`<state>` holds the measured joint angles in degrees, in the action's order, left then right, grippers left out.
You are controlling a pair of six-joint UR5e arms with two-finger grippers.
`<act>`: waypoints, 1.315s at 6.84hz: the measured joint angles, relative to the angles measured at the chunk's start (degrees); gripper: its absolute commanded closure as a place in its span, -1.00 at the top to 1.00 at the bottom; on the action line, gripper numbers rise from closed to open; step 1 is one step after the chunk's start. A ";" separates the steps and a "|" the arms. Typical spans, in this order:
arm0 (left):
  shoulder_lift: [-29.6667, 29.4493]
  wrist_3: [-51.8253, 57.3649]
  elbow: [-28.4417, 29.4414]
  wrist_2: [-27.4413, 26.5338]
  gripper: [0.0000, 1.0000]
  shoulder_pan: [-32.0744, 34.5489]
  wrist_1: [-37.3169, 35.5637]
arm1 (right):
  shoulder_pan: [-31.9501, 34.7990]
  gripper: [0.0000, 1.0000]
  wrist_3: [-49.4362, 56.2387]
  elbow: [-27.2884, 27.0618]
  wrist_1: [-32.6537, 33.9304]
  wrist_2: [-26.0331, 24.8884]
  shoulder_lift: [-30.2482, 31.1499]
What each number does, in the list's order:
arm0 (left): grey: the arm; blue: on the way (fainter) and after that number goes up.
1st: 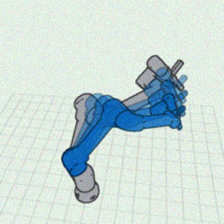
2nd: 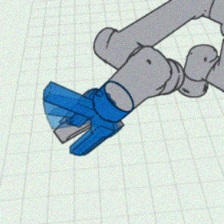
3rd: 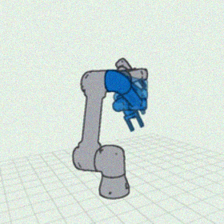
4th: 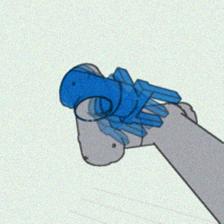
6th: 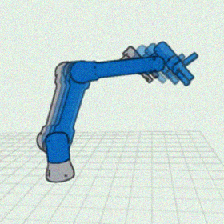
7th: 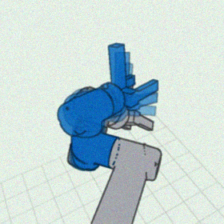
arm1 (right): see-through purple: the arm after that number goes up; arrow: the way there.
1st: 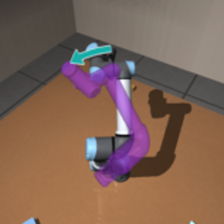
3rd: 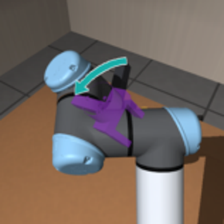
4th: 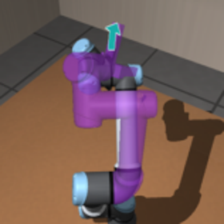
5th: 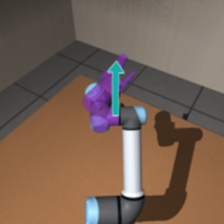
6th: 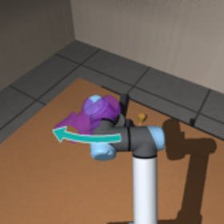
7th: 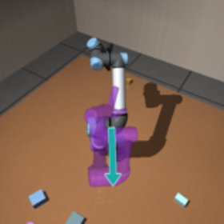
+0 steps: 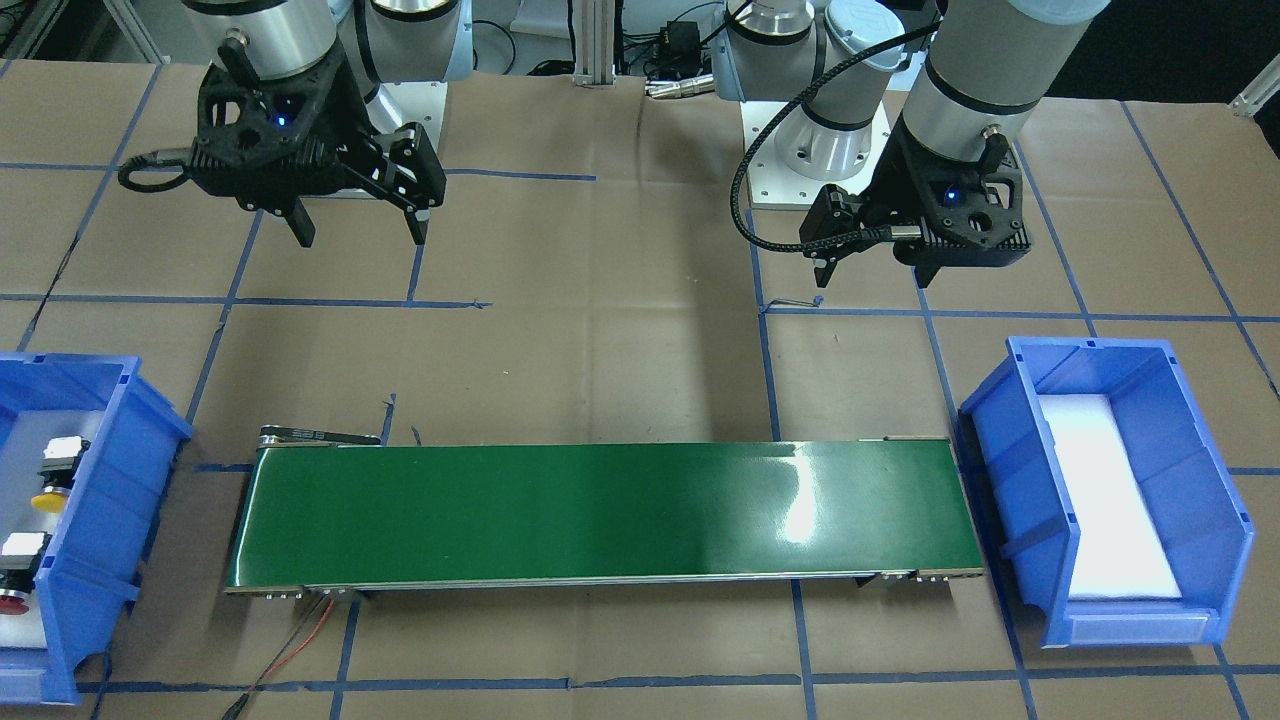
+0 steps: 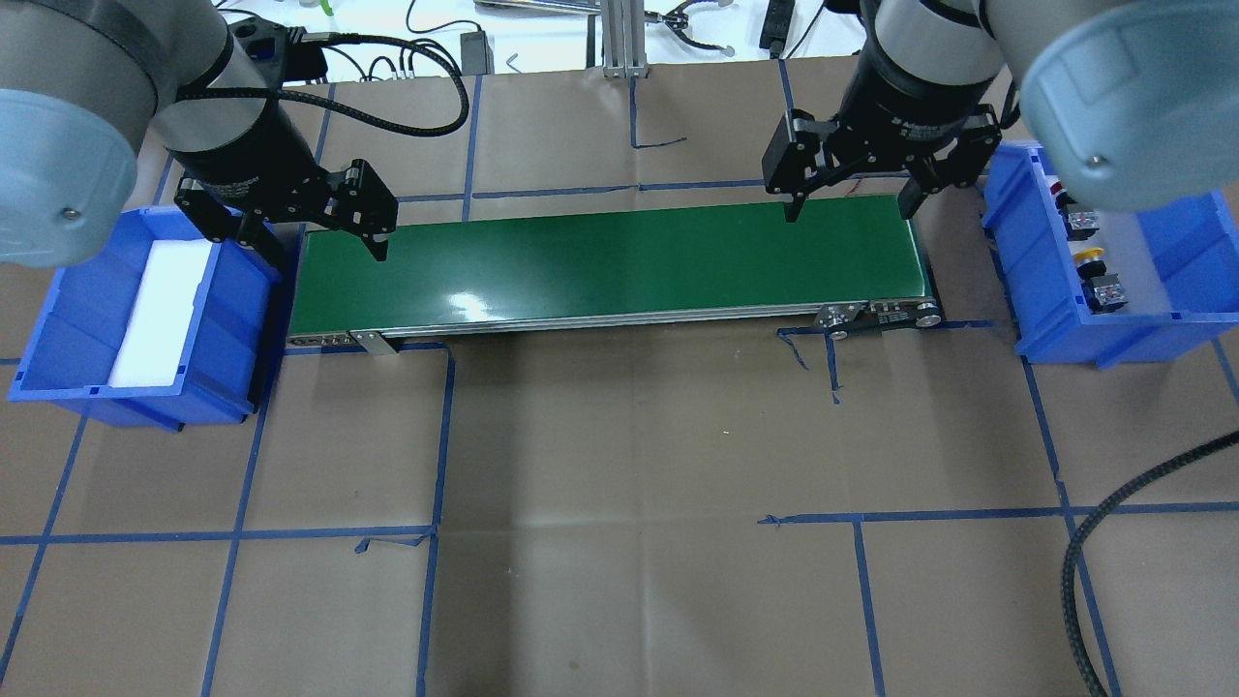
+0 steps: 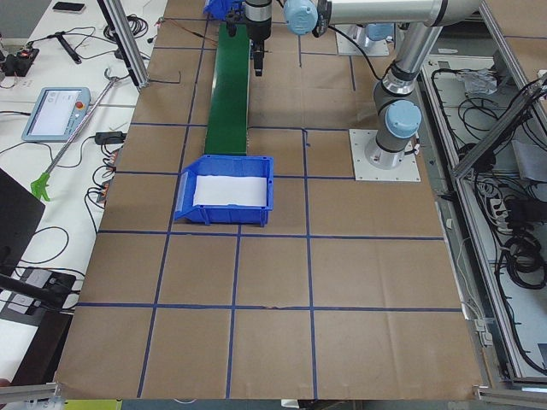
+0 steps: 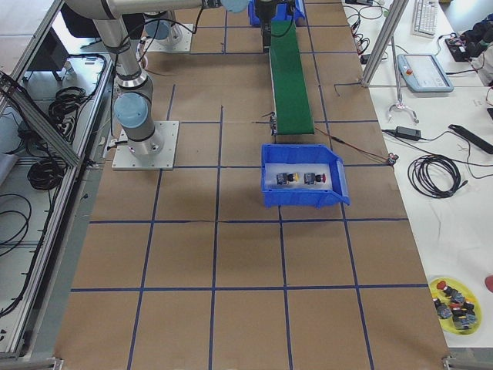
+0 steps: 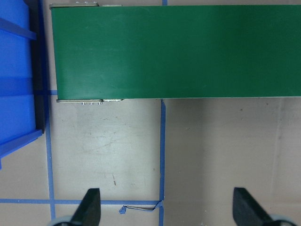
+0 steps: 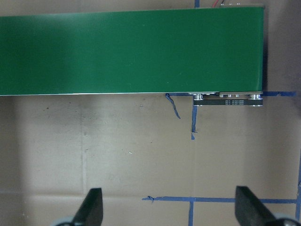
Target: Transport two buttons from left to right
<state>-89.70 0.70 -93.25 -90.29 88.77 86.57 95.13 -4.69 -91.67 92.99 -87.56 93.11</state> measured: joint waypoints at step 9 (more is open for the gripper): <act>0.05 -0.53 0.00 -0.07 1.00 0.00 0.00 | -3.07 1.00 0.76 -2.96 0.38 0.71 4.38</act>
<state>-89.65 0.17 -93.25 -90.35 88.77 86.57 92.06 -3.93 -94.64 93.38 -86.85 97.49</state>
